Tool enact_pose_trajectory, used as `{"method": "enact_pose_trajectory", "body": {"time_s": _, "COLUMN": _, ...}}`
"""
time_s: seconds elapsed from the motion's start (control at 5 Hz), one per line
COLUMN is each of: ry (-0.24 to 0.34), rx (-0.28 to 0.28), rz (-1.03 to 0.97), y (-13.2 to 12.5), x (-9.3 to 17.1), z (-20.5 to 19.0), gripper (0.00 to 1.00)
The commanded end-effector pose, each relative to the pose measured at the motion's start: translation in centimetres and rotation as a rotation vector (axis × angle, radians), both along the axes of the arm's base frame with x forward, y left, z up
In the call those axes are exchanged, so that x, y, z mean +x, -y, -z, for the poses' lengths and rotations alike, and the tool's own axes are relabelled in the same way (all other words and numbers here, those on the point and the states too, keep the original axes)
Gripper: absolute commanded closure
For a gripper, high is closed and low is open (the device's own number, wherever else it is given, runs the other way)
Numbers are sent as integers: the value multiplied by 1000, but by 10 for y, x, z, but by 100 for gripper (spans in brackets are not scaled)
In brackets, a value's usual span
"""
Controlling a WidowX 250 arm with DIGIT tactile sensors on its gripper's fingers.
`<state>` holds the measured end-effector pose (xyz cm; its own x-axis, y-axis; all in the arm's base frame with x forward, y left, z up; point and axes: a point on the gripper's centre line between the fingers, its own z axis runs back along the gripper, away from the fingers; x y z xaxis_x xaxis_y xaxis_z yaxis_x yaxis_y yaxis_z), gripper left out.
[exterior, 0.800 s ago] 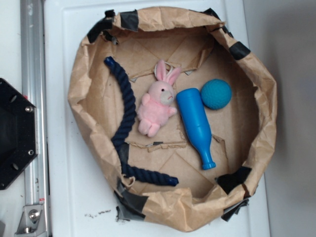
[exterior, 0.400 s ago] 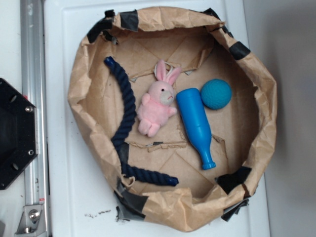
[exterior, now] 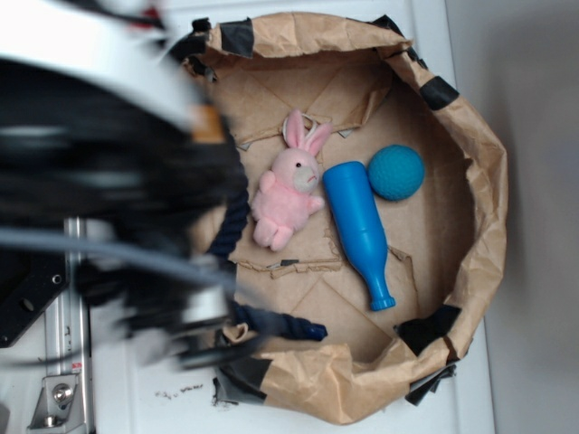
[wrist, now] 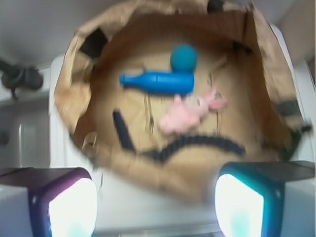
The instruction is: Grab the blue rope.
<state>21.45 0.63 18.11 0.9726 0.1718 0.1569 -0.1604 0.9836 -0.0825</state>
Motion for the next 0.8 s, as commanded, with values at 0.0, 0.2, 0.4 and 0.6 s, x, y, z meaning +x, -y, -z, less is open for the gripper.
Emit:
{"method": "enact_pose_trajectory", "body": {"time_s": 0.0, "ry": -121, "rx": 11, "rz": -24, "y": 5, "x": 43, "z": 94, "gripper": 0}}
{"method": "enact_pose_trajectory", "body": {"time_s": 0.2, "ry": -269, "rx": -129, "rz": -22, "y": 33, "x": 29, "z": 126, "gripper": 0}}
{"method": "enact_pose_trajectory", "body": {"time_s": 0.4, "ry": -327, "rx": -150, "rz": 48, "y": 66, "x": 10, "z": 126, "gripper": 0}}
{"method": "enact_pose_trajectory", "body": {"time_s": 0.6, "ry": -339, "rx": -137, "rz": 78, "y": 80, "x": 4, "z": 131, "gripper": 0}}
